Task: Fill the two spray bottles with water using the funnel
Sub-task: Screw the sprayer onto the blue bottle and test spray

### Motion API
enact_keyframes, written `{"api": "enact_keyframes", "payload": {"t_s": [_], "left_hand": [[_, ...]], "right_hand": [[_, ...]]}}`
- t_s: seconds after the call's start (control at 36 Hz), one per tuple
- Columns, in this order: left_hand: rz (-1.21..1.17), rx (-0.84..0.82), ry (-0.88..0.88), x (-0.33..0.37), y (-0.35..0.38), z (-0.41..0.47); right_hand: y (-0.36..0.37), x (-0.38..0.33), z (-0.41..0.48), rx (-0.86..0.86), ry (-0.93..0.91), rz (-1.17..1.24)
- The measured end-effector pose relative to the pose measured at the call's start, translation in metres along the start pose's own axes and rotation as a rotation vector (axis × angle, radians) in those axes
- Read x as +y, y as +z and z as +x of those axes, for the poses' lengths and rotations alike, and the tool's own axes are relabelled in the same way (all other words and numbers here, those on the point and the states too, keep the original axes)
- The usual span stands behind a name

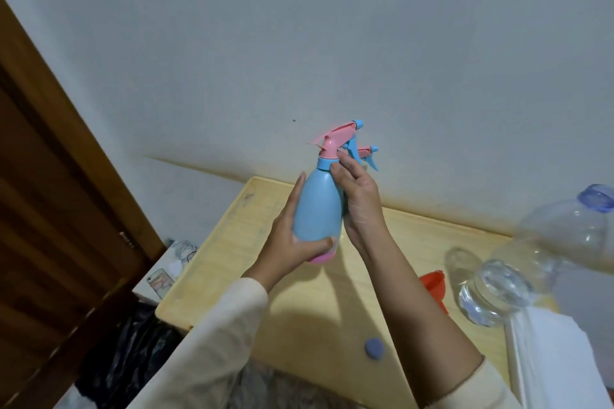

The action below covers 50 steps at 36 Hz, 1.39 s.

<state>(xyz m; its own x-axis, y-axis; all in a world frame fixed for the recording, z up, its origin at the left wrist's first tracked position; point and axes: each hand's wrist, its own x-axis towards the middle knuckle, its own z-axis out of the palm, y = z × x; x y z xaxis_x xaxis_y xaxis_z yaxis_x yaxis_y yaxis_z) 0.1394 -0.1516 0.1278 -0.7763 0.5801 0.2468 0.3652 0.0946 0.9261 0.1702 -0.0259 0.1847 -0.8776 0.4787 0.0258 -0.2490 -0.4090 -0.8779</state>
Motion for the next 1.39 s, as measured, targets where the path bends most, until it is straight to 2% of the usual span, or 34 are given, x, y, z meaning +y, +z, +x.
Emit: {"api": "enact_keyframes", "payload": {"t_s": [0.31,0.42,0.61,0.78,1.17,1.28,1.39], "left_hand": [[-0.060,-0.072,-0.022,0.015,-0.009,-0.006],[-0.051,-0.071,-0.018,0.023,-0.012,-0.005],[-0.051,-0.053,-0.001,0.032,-0.013,-0.004],[-0.023,-0.051,-0.013,0.034,-0.008,-0.009],[-0.060,-0.045,-0.003,0.037,-0.007,-0.013],[-0.065,-0.048,-0.018,0.034,-0.006,-0.013],[-0.058,-0.004,-0.037,0.032,-0.001,-0.013]], "right_hand": [[-0.011,-0.024,0.002,-0.354,0.120,0.097],[-0.008,-0.030,0.003,-0.392,0.116,0.094],[-0.002,-0.037,0.001,-0.297,0.039,0.026],[0.003,-0.034,-0.004,-0.033,-0.123,-0.334],[0.009,-0.047,-0.011,-0.228,-0.066,-0.225],[0.015,-0.042,-0.012,-0.144,-0.081,-0.322],[0.018,-0.035,-0.012,0.006,-0.212,-0.521]]}}
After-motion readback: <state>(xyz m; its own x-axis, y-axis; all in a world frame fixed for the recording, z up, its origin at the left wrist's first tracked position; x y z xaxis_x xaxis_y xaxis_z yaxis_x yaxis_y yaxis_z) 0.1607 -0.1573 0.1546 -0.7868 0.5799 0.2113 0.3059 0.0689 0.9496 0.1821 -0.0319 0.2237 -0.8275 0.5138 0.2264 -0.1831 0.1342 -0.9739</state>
